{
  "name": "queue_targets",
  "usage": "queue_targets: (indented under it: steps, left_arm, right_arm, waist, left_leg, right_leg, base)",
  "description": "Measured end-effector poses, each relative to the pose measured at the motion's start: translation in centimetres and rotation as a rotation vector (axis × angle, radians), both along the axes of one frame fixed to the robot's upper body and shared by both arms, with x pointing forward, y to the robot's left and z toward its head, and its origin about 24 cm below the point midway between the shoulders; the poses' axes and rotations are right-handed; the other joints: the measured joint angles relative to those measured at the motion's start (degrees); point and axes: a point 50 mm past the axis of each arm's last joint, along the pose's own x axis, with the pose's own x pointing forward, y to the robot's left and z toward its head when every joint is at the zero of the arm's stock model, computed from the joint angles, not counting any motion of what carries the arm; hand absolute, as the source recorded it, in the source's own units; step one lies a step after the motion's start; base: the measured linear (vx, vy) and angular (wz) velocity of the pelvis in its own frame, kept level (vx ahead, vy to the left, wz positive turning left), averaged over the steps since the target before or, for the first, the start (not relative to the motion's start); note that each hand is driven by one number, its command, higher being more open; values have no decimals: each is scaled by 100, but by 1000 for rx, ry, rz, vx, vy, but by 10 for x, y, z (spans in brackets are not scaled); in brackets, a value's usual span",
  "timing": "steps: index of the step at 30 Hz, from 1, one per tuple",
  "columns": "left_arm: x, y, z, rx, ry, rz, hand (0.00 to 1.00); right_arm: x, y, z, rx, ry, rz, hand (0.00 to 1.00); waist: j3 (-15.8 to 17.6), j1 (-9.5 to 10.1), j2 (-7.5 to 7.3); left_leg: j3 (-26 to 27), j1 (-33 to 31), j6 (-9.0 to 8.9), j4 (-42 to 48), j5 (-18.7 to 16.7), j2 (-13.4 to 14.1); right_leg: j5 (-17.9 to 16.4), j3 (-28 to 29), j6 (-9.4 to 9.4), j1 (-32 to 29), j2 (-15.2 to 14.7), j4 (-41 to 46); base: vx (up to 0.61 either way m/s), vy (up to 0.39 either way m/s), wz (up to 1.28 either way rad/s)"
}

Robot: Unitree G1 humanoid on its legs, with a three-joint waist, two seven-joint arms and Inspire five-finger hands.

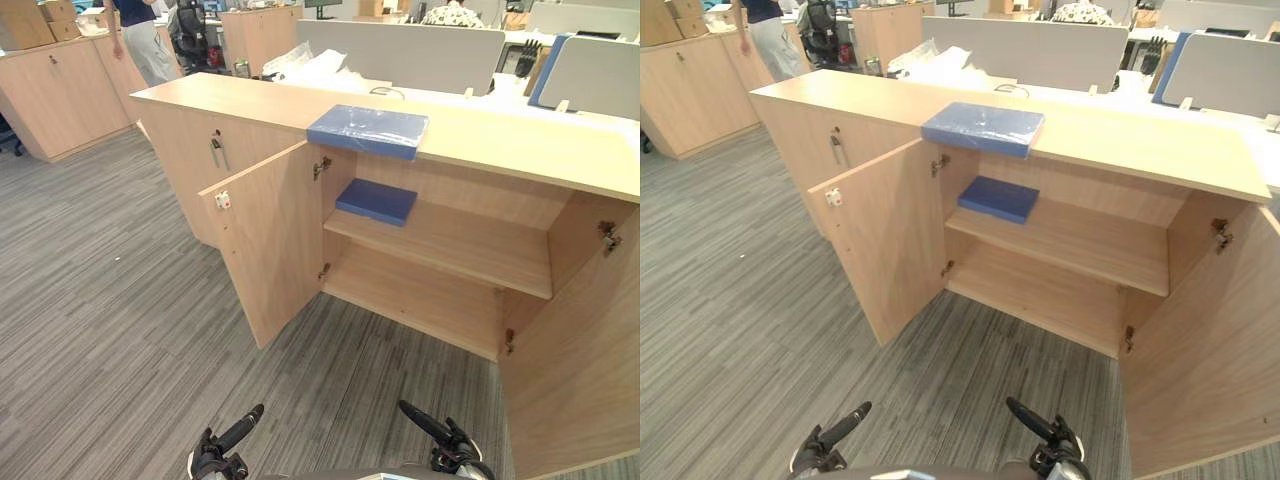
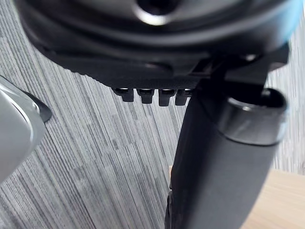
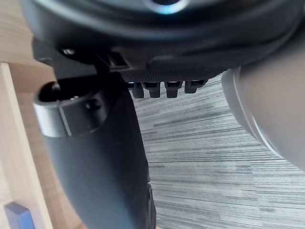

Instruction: Walk over to the cabinet, pick up the folder, carry it to the office cabinet, place the folder inside the office cabinet, then close the office cabinet door

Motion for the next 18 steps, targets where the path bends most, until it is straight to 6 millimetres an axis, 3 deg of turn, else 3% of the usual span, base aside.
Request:
queue_targets:
  steps: [1, 2, 3, 5, 6, 8, 9, 12, 14, 15, 16, 17, 18]
  left_arm:
    - [-6, 2, -1, 3, 19, 2, 100]
    - [-6, 3, -1, 4, 21, 2, 100]
    - [-16, 5, -4, -6, 53, 25, 100]
    - [-12, -3, -5, -27, 53, 11, 100]
    - [-11, -9, -6, -40, 51, 13, 100]
    - [-14, -9, -6, -33, 67, -4, 100]
    - [-13, -12, -7, -38, 68, -25, 100]
    - [-15, -15, -7, -42, 67, -53, 100]
    - [-14, -13, -6, -35, 58, -45, 100]
    - [-12, -12, -5, -35, 46, -40, 100]
    - [-12, -11, -5, -37, 37, -8, 100]
    - [-13, -10, -4, -37, 36, 0, 100]
    - [-12, -9, -4, -35, 32, 2, 100]
  right_arm:
    - [-2, 2, -1, 3, 10, 16, 100]
    - [-2, 2, -1, 4, 11, 16, 100]
    - [-10, 5, -5, 22, 52, 15, 100]
    - [-18, -5, -6, 14, 85, -17, 100]
    - [-21, -14, -5, 0, 89, -61, 100]
    - [-19, -20, -3, -20, 78, -47, 100]
    - [-27, -22, -4, -23, 96, -58, 100]
    - [-42, -23, -7, -21, 137, -65, 100]
    - [-48, -21, -8, -12, 158, -65, 100]
    - [-49, -21, -8, -12, 157, -68, 100]
    - [-53, -22, -8, -16, 162, -76, 100]
    - [-53, -22, -8, -19, 165, -73, 100]
    - [-52, -22, -8, -19, 164, -69, 100]
  waist:
    - [24, -7, -31]
    - [30, -8, -42]
    - [27, -31, -144]
    - [143, -52, 16]
    - [245, -69, 145]
    - [268, -139, 178]
    - [237, -191, 174]
    - [167, -204, 203]
    - [79, -243, 225]
    - [66, -262, 256]
    - [53, -242, 307]
    - [56, -197, 297]
    - [58, -184, 289]
  left_leg:
    - [4, 95, -161, -64, -109, 115]
    - [2, 98, -193, -58, -136, 117]
    - [-62, 90, -326, 43, -341, 119]
    - [-345, 109, -358, -77, -365, 163]
    - [-414, 264, -330, -344, -327, 203]
    - [-398, 333, -411, -414, -374, 292]
    - [-483, 390, -479, -437, -443, 403]
    - [-682, 516, -516, -382, -439, 671]
    - [-947, -71, -571, 1014, -429, 843]
    - [-1053, -438, -709, 1868, -292, 925]
    - [-1153, -884, -990, 3021, 183, 1023]
    - [-1154, -1272, -1113, 3960, 367, 1084]
    - [-1071, -1416, -1050, 4289, 325, 1088]
  right_leg:
    - [-72, -162, 208, -36, 152, -726]
    - [-63, -176, 219, -38, 164, -845]
    - [-430, -364, 557, 308, 330, -1914]
    - [-453, -516, 540, 399, 496, -2147]
    - [-430, -572, 625, 166, 450, -1674]
    - [-548, -711, 442, -13, 424, -1857]
    - [-592, -866, 273, 63, 492, -1874]
    - [-788, -1018, 160, 324, 852, -2042]
    - [-803, -1106, 117, 647, 1173, -2460]
    - [-797, -1138, 102, 836, 1318, -2648]
    - [-779, -1098, 58, 1083, 1506, -2875]
    - [-772, -994, 7, 1361, 1608, -3080]
    - [-771, -921, 6, 1481, 1625, -3172]
  base:
    - [125, -84, -23]
    - [112, -152, -20]
    - [138, -181, -6]
    - [145, -164, -12]
    - [80, -101, -32]
    - [88, -114, -15]
    - [222, -196, 19]
    - [282, -197, 8]
    - [369, -224, -2]
    - [357, -127, -8]
    - [353, -83, -28]
    - [348, 3, -41]
    - [284, 48, -55]
